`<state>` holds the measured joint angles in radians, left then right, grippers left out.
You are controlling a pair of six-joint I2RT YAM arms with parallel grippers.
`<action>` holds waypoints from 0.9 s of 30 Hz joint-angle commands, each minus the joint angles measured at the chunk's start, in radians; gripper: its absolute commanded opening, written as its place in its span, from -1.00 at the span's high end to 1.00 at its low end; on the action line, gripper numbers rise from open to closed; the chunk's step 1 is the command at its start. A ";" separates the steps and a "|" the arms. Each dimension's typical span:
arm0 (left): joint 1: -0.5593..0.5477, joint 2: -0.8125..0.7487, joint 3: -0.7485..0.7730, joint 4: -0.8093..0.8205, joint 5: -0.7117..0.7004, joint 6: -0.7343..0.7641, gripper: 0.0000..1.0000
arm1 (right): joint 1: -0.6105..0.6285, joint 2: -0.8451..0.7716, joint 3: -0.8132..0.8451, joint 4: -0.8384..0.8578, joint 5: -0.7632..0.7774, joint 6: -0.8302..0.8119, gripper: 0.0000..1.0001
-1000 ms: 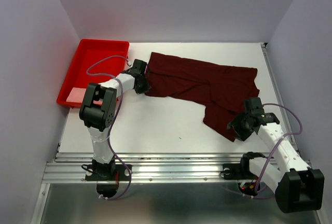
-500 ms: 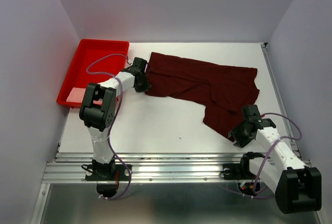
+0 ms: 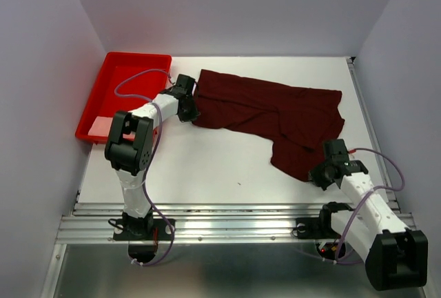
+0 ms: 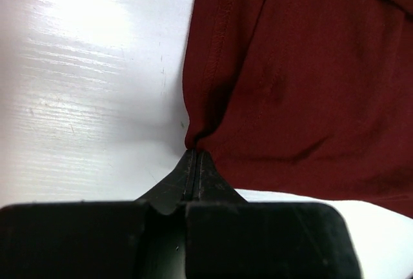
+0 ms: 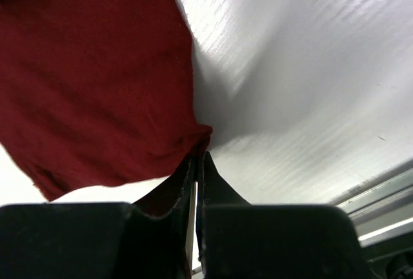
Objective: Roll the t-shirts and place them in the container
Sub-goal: Fold the T-shirt at the center of the board.
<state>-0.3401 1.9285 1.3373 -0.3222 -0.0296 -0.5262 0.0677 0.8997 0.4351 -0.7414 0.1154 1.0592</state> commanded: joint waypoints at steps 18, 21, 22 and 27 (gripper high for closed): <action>0.026 -0.131 0.014 -0.097 -0.001 0.114 1.00 | 0.004 -0.188 0.249 -0.309 0.090 0.013 0.99; 0.032 -0.144 -0.012 -0.092 -0.016 0.117 1.00 | 0.004 -0.202 0.284 -0.351 0.113 0.015 0.99; 0.033 -0.146 -0.016 -0.092 -0.021 0.118 1.00 | 0.004 -0.203 0.292 -0.360 0.121 0.013 0.99; 0.046 -0.141 -0.033 -0.092 -0.029 0.129 1.00 | 0.004 -0.220 0.313 -0.397 0.144 0.008 0.98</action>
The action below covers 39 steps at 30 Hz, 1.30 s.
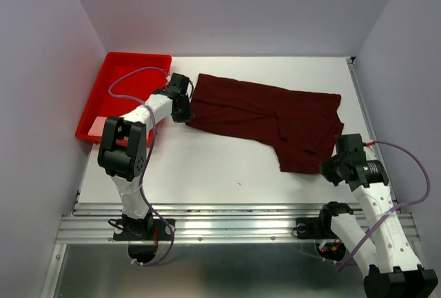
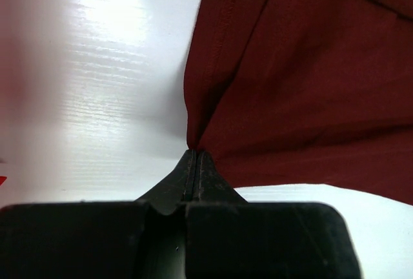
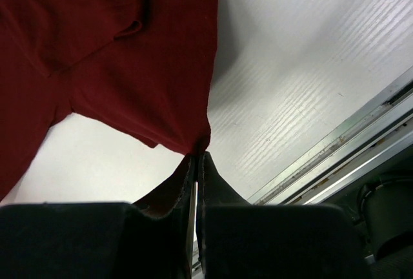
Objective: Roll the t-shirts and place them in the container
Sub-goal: Fold the T-shirt at the center of the board.
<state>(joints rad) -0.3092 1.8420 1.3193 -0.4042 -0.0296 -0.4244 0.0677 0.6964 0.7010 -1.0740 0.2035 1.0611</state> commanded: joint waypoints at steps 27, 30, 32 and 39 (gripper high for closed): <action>0.015 0.128 0.346 -0.127 0.043 -0.037 1.00 | 0.004 0.350 0.324 0.258 0.206 -0.191 0.99; 0.016 0.174 0.414 -0.137 0.042 -0.037 1.00 | 0.004 0.432 0.366 0.308 0.220 -0.228 0.99; 0.021 0.204 0.437 -0.145 0.043 -0.034 1.00 | 0.004 0.491 0.391 0.333 0.238 -0.252 0.99; 0.035 0.252 0.492 -0.151 0.051 -0.027 1.00 | 0.004 0.626 0.505 0.384 0.292 -0.348 0.98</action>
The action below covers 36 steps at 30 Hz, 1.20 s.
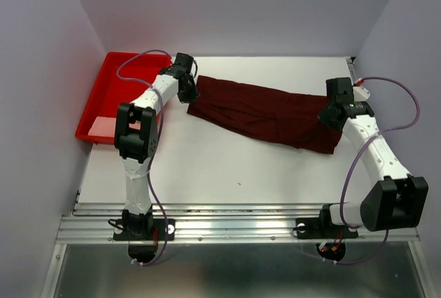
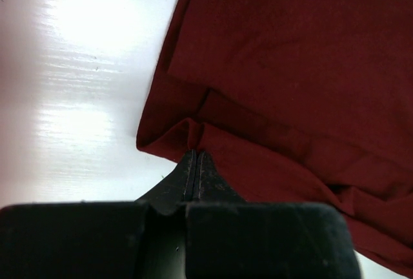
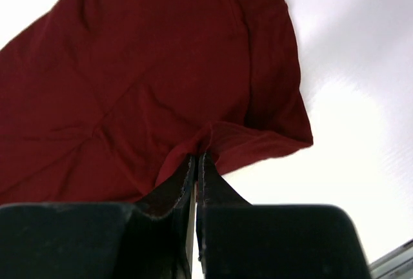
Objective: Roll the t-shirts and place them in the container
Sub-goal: Fold the T-shirt at the center of the board.
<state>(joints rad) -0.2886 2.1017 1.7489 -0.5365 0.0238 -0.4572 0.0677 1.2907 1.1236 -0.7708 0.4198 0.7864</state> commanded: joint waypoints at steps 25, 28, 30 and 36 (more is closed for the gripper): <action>0.034 -0.292 -0.340 -0.014 0.030 0.063 1.00 | -0.016 -0.260 -0.113 -0.149 -0.056 -0.047 0.99; 0.032 -0.305 -0.388 -0.005 0.018 0.068 1.00 | -0.016 -0.306 -0.131 -0.209 -0.044 -0.032 0.99; 0.034 -0.316 -0.410 0.001 0.005 0.072 1.00 | -0.016 -0.333 -0.145 -0.243 -0.038 -0.021 0.99; 0.034 -0.309 -0.445 0.021 0.002 0.077 1.00 | -0.016 -0.367 -0.168 -0.258 -0.047 0.007 0.99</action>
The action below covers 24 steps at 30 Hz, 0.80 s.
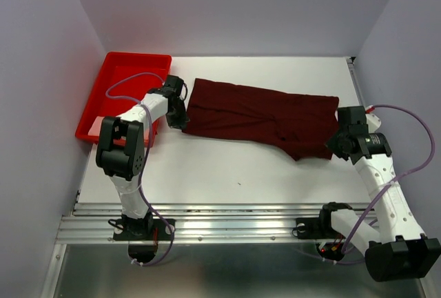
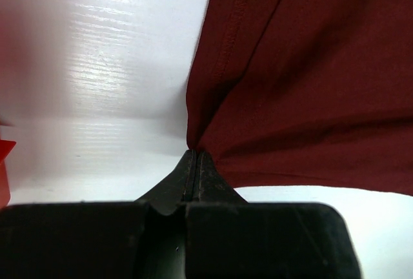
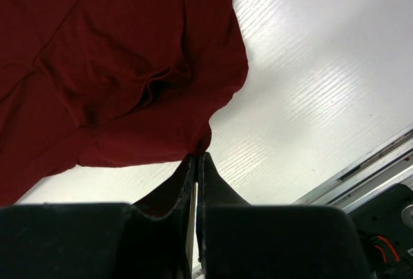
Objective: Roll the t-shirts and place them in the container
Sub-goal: Fold the T-shirt at the center of the board.
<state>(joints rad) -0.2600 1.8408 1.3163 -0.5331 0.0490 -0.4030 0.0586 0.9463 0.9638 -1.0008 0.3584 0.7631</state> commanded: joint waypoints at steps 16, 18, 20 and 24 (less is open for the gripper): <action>0.013 0.005 0.107 0.012 -0.054 0.029 1.00 | -0.006 -0.055 -0.025 -0.053 0.016 0.054 0.98; 0.013 0.008 0.119 0.010 -0.054 0.032 1.00 | -0.006 -0.053 -0.025 -0.053 0.016 0.056 0.99; 0.013 0.017 0.136 0.004 -0.054 0.032 1.00 | -0.006 -0.052 -0.025 -0.052 0.016 0.054 0.99; 0.015 0.037 0.158 -0.004 -0.055 0.030 1.00 | -0.006 -0.049 -0.027 -0.050 0.017 0.054 0.99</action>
<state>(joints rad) -0.2535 1.8626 1.4284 -0.5201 0.0216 -0.3897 0.0586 0.9081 0.9466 -1.0470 0.3584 0.8085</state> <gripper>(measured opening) 0.018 0.034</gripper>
